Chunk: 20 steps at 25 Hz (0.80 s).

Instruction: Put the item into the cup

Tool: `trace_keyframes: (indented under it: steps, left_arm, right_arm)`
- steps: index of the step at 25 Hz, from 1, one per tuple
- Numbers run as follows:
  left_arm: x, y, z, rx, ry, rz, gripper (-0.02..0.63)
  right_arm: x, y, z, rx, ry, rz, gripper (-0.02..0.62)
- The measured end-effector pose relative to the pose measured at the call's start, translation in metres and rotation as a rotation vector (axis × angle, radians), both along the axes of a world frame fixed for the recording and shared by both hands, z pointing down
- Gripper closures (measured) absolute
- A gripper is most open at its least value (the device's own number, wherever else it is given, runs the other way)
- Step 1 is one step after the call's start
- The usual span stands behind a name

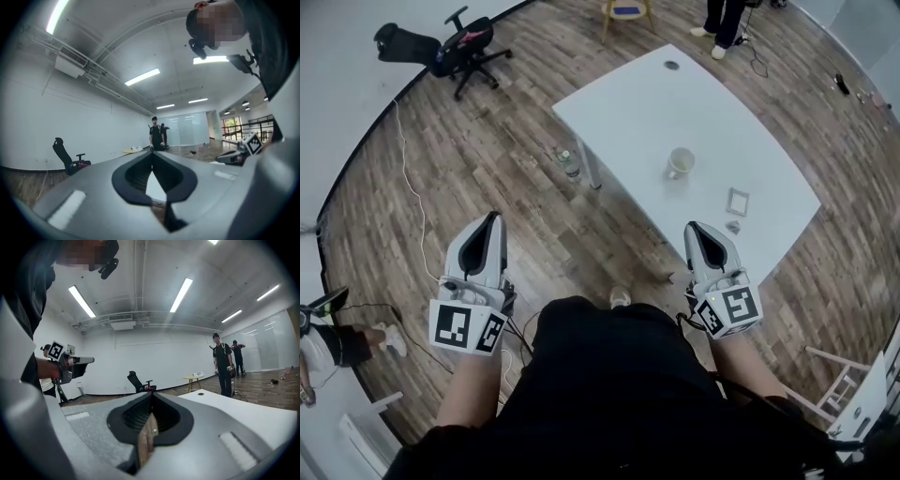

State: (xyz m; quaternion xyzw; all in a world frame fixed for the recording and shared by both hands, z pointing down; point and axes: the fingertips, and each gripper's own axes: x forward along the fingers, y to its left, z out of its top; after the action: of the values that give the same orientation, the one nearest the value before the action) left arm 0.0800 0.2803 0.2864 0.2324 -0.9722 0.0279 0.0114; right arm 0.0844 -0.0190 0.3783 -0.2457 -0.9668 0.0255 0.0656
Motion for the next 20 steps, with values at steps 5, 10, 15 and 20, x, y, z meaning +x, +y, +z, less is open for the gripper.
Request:
trace_keyframes:
  steps: [5,10,15,20]
  left_arm:
    - [-0.035,-0.013,0.009,0.006,0.015,0.032,0.607]
    - [-0.085,-0.027,0.018,0.026,0.016,0.124,0.607]
    - [-0.151,-0.035,0.025,0.033,0.036,0.232,0.607]
    - [-0.216,-0.055,0.012,0.031,0.027,0.382,0.607]
  right_arm:
    - [-0.023,-0.006,0.000,0.009,0.018,0.022,0.594]
    - [-0.050,-0.011,0.007,0.031,0.029,0.080,0.594]
    - [-0.082,-0.018,0.004,0.031,0.026,0.212,0.594]
    - [-0.103,-0.023,-0.010,0.035,0.023,0.351,0.594]
